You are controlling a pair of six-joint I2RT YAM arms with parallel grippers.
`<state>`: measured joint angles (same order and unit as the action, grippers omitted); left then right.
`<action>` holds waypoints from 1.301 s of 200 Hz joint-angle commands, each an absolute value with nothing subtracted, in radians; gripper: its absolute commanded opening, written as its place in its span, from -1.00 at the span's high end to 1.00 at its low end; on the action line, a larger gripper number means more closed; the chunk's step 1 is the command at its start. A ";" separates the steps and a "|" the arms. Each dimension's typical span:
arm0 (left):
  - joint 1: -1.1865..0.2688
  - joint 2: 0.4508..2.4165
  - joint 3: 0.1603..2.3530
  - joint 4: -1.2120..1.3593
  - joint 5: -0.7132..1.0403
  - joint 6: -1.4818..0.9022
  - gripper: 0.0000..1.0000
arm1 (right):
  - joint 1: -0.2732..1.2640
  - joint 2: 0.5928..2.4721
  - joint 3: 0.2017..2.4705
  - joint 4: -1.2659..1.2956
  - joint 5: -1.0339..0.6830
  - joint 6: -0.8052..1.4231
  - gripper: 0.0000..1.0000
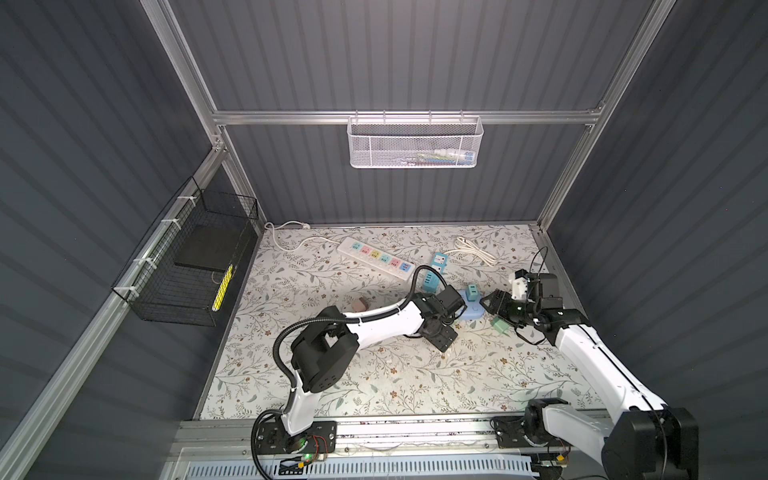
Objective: Insert the plug
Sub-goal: 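Lower the left gripper and grasp the pink adapter while the right gripper rises, then carry the pink adapter toward the right gripper while the right gripper grasps it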
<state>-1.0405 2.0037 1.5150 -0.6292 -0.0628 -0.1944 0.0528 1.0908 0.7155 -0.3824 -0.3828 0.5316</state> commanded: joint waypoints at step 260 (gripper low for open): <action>-1.007 1.696 0.919 0.539 0.078 -0.076 0.36 | 0.054 0.914 0.737 -0.471 -0.562 0.506 -0.04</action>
